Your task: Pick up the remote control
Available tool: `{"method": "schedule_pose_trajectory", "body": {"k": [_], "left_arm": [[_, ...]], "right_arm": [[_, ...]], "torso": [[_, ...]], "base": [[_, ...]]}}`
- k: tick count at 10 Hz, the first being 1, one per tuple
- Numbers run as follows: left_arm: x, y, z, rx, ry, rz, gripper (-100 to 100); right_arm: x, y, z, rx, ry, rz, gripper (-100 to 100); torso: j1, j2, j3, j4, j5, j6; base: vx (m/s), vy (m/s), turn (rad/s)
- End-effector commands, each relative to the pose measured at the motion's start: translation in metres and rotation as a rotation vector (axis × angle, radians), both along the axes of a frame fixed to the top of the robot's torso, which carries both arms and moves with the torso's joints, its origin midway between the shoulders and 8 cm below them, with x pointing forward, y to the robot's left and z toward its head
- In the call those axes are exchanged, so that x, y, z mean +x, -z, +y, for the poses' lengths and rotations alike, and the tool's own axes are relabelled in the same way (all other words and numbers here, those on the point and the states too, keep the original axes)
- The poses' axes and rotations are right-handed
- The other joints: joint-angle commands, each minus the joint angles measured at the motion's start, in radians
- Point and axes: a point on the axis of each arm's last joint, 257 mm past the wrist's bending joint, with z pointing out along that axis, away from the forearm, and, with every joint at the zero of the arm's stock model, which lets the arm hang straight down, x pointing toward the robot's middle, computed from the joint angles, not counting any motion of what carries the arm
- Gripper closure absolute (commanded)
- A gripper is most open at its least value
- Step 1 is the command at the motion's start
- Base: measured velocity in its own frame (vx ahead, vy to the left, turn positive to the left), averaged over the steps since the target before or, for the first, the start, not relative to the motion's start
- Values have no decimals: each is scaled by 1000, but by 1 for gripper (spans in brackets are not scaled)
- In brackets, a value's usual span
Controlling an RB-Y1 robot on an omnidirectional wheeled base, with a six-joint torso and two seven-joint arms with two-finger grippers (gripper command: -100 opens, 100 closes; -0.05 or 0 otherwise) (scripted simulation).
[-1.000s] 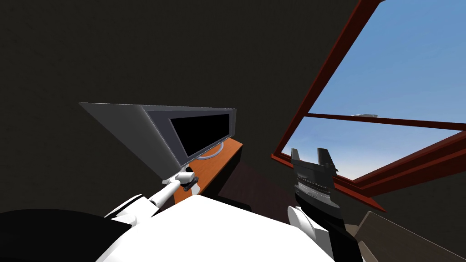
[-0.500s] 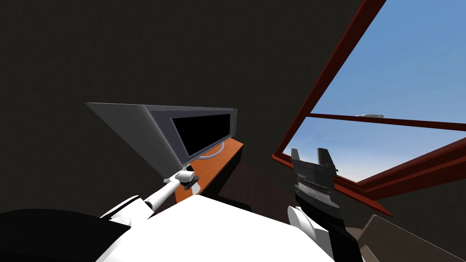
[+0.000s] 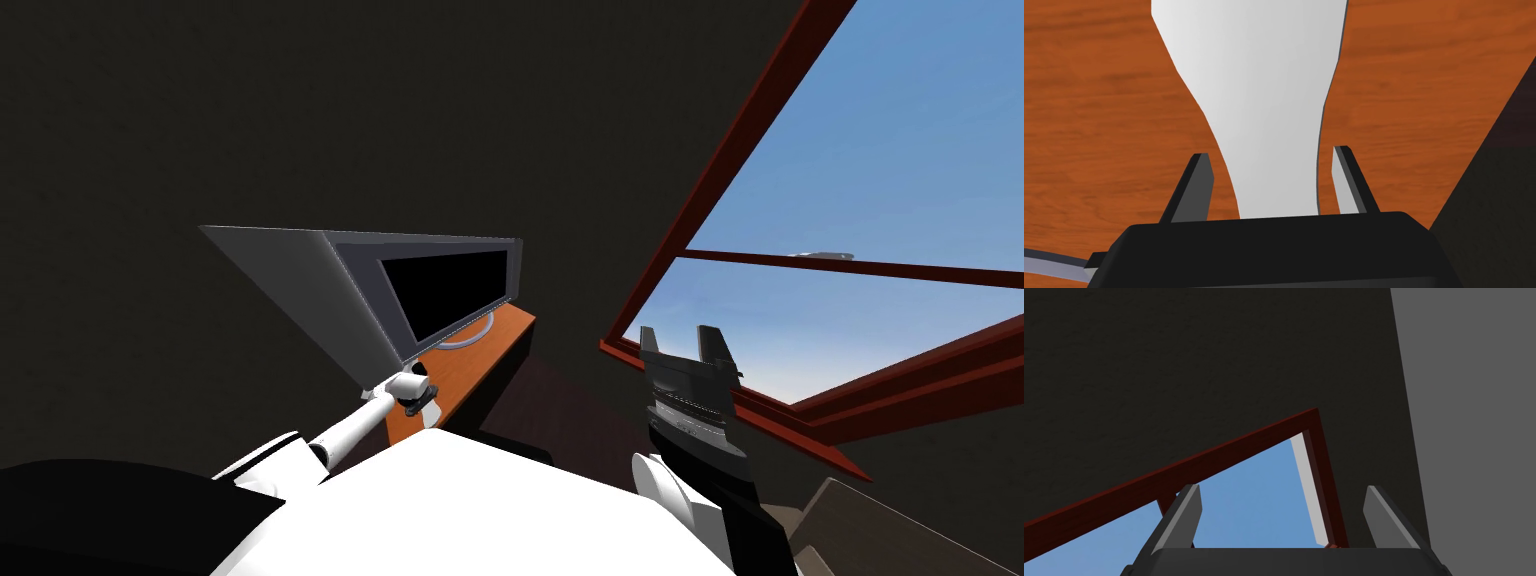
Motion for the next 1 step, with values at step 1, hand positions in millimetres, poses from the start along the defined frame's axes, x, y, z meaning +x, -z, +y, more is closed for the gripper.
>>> {"method": "schedule_pose_trajectory", "body": {"k": [1], "left_arm": [[0,0,0,0,0,0,0]], "right_arm": [[0,0,0,0,0,0,0]], "torso": [[0,0,0,0,0,0]], "base": [[0,0,0]]}}
